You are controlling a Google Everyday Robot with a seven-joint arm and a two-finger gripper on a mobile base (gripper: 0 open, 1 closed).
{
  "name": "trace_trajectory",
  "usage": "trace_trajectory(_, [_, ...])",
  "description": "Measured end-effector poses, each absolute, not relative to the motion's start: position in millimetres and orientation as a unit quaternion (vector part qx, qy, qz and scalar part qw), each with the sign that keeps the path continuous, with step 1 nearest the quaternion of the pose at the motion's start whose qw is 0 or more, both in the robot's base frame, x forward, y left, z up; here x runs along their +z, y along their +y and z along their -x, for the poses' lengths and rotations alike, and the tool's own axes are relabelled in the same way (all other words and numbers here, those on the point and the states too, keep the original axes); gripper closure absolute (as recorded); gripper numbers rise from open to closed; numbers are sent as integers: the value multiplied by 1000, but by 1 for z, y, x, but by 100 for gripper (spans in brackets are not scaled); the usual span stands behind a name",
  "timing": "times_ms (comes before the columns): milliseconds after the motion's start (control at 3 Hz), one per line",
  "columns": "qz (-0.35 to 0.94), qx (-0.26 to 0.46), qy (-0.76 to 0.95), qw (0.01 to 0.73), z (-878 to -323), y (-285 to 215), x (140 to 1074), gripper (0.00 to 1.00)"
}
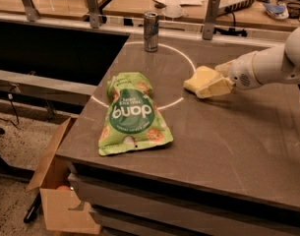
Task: Move sponge near redbull can
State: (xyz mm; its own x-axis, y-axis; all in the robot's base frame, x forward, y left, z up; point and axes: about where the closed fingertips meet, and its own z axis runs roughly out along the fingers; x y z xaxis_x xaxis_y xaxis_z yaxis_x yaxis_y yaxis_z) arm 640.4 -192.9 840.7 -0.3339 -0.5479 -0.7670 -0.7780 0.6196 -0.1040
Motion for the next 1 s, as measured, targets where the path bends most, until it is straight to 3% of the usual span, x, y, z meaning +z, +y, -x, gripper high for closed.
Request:
trace_trajectory(333, [422,151,804,391,-645,-187,835,64])
trace_trajectory(667, [416,163,801,399,-651,-181,844,87])
trace_trajectory(1000, [378,161,801,435,-673,-169,879,100])
